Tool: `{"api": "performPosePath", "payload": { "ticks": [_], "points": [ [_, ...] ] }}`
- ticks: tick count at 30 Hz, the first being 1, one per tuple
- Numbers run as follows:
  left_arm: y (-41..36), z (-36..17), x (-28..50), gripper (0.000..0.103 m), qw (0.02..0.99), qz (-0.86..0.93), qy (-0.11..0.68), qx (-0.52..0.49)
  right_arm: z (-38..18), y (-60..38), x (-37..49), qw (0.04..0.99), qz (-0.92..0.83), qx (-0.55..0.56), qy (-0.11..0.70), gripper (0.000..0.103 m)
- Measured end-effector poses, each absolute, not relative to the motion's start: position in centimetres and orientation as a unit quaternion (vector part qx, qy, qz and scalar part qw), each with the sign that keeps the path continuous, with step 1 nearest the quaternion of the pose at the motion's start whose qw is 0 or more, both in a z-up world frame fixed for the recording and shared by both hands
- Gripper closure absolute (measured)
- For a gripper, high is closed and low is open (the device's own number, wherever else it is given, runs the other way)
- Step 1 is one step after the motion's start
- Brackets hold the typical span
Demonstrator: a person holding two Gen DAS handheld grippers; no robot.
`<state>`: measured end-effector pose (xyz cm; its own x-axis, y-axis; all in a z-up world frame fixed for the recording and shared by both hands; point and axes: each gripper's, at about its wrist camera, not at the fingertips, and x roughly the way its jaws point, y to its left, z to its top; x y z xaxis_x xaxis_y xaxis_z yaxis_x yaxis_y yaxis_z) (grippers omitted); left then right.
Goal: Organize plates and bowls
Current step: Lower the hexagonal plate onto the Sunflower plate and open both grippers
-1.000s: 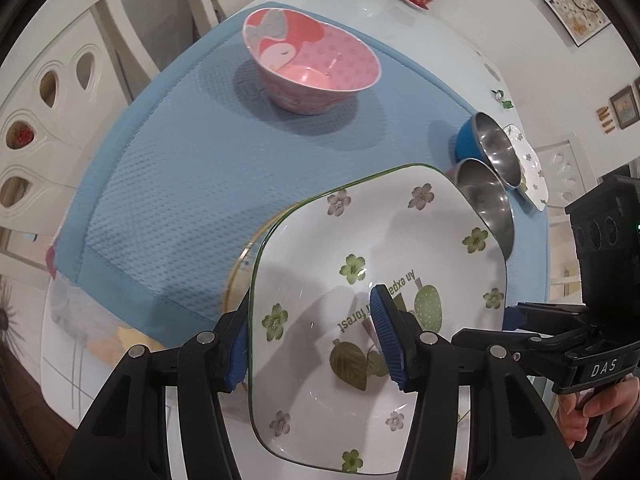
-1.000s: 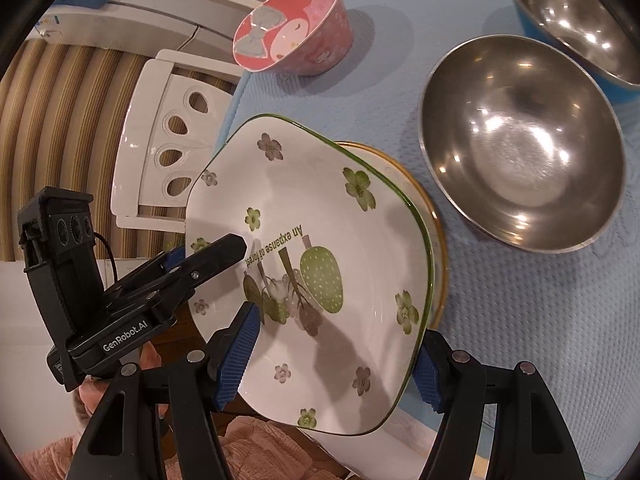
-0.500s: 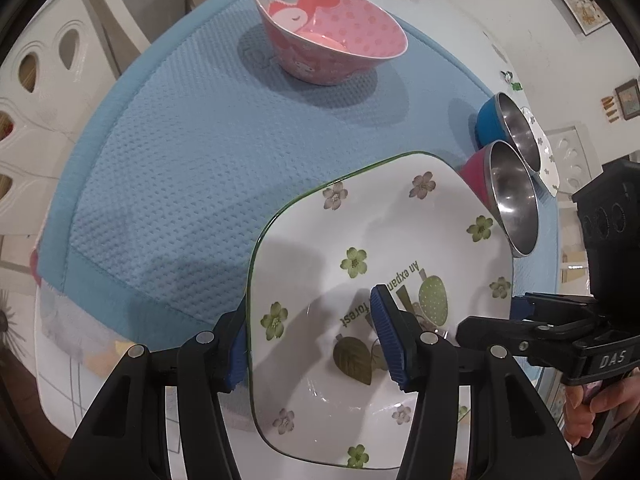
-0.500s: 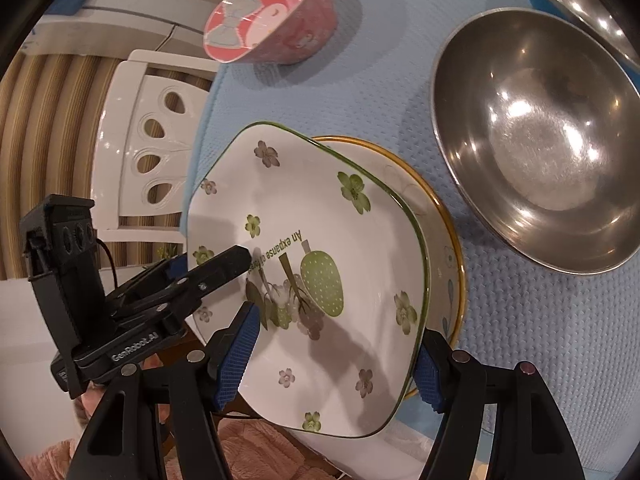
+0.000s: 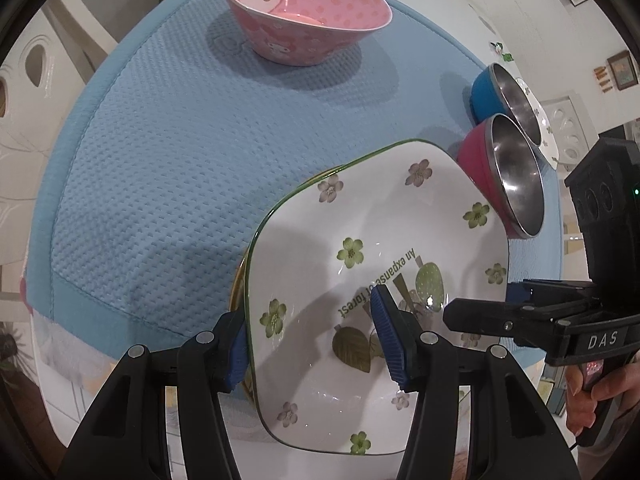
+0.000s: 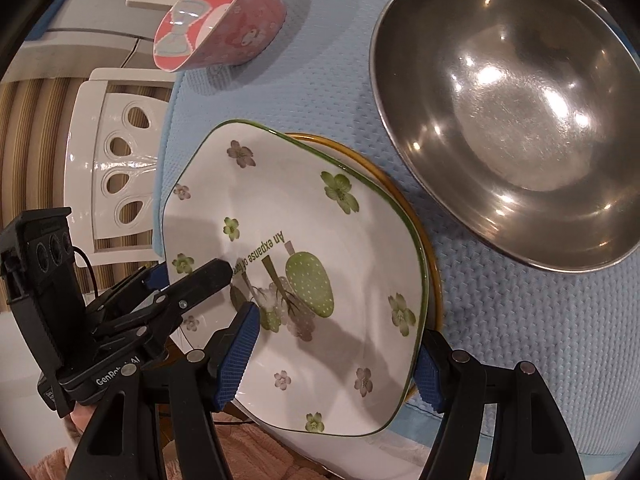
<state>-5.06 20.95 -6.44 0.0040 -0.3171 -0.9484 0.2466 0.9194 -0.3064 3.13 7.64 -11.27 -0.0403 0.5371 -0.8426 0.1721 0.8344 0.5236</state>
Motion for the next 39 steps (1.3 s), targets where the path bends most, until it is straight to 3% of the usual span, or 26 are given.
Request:
{"api": "performPosePath", "payload": {
  "ticks": [10,26,39],
  "points": [
    [20.5,-6.7,-5.2,0.052,0.697,-0.196,0.69,-0.018,-11.0,9.2,3.4,0.652,0.116,0.201,0.722,0.034],
    [22.4,-6.3,-5.6,0.052,0.685,-0.193,0.701,-0.042,-11.4,10.3,3.8,0.652,0.083,0.207,0.724,0.034],
    [22.4,-5.4,-5.7,0.052,0.686,-0.203,0.698,-0.005,-10.5,9.6,2.7,0.664,0.049,0.215,0.715,0.034]
  ]
}}
